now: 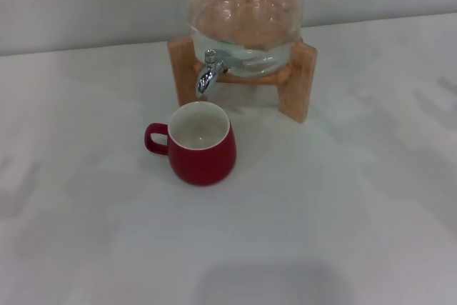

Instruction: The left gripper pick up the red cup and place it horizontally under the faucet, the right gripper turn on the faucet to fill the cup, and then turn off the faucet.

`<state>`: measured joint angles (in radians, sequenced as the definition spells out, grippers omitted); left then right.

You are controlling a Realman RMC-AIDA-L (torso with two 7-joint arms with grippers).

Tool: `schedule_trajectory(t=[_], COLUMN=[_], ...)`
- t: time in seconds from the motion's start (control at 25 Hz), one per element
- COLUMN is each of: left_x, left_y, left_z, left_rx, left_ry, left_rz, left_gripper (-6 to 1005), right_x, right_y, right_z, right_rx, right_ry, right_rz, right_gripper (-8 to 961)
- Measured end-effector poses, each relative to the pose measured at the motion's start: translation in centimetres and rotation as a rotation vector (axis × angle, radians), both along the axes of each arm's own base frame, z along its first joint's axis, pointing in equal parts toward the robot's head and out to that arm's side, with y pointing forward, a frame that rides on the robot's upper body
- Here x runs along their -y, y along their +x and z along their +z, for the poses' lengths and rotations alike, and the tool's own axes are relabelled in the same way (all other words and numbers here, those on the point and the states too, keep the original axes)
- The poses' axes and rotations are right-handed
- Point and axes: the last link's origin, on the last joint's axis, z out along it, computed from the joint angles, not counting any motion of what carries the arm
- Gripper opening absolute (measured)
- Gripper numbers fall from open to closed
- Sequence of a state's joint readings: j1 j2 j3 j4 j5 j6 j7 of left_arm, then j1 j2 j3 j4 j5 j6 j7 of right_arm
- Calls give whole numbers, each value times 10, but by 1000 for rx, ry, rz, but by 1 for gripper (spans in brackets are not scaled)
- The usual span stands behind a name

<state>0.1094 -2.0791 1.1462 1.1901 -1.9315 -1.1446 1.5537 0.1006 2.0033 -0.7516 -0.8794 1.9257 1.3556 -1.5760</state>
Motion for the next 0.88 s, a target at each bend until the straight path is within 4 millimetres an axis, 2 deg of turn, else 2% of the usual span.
schedule_trajectory(t=[0.16, 0.36, 0.68, 0.84, 0.88], left_x=[8, 9, 12, 16, 16], left_y=[-24, -32, -34, -36, -35], left_z=[12, 7, 15, 22, 23], left_rx=[121, 148, 140, 152, 154], left_ry=[42, 30, 77, 104, 105], left_rz=[40, 29, 23, 18, 16], left_gripper=[520, 754, 838, 848, 848], right_x=[-1, -4, -5, -6, -7], right_y=[-2, -5, -7, -26, -36], right_z=[0, -2, -8, -15, -23], right_rx=[-1, 0, 11, 16, 14], right_ry=[-4, -12, -61, -158, -212], right_rz=[10, 20, 27, 107, 153], right_gripper=[781, 781, 780, 780, 780])
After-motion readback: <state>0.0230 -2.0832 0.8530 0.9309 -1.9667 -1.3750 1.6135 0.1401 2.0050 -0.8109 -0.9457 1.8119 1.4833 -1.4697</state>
